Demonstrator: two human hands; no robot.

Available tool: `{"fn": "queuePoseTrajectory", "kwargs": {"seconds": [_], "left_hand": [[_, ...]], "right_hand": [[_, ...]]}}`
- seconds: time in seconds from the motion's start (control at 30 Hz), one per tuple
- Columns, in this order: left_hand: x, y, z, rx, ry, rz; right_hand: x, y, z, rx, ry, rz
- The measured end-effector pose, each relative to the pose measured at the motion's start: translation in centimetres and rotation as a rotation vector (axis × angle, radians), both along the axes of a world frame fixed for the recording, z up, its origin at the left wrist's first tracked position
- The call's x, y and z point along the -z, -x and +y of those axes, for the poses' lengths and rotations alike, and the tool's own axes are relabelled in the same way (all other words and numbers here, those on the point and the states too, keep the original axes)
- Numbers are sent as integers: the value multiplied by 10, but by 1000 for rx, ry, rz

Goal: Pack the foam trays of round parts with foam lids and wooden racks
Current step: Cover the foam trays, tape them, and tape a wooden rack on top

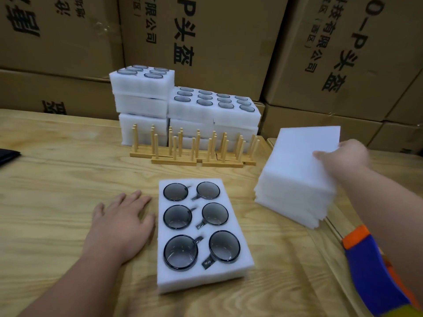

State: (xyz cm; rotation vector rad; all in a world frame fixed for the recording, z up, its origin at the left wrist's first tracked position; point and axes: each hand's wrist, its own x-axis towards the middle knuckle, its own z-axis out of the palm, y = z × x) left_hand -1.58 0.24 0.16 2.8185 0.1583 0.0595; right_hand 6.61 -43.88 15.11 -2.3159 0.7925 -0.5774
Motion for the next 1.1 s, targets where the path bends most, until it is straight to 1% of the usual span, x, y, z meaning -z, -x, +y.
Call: {"fn": "queuePoseTrajectory", "kwargs": {"seconds": [0.13, 0.17, 0.23, 0.33, 0.4, 0.47, 0.57, 0.67, 0.73, 0.8, 0.87, 0.97, 1.1], "left_hand": [[0, 0, -1, 1, 3, -6], [-1, 0, -1, 1, 2, -7], [-1, 0, -2, 0, 5, -10], [0, 1, -2, 0, 14, -13], [0, 1, -1, -2, 18, -17], [0, 1, -1, -3, 21, -19], [0, 1, 0, -1, 18, -17], [0, 2, -1, -7, 14, -19], [-1, 2, -2, -9, 12, -20], [-1, 2, -2, -9, 7, -19], [-1, 2, -2, -6, 4, -16], [-2, 3, -2, -8, 11, -15], [-3, 3, -3, -11, 11, -19]], "right_hand": [[-27, 12, 7, -15, -161, -369], [-35, 17, 13, -37, -221, -425], [-48, 25, 27, -144, -366, -459], [-55, 33, 57, -312, -526, -454], [-50, 38, 82, -421, -624, -393], [-38, 47, 106, -516, -684, -278], [-3, 58, 135, -582, -689, -60], [37, 65, 154, -580, -615, 57], [58, 67, 161, -559, -546, 84], [70, 66, 166, -536, -408, 54], [75, 66, 169, -527, -228, 21], [82, 70, 173, -552, 18, -14], [90, 73, 176, -598, 231, -105]]}}
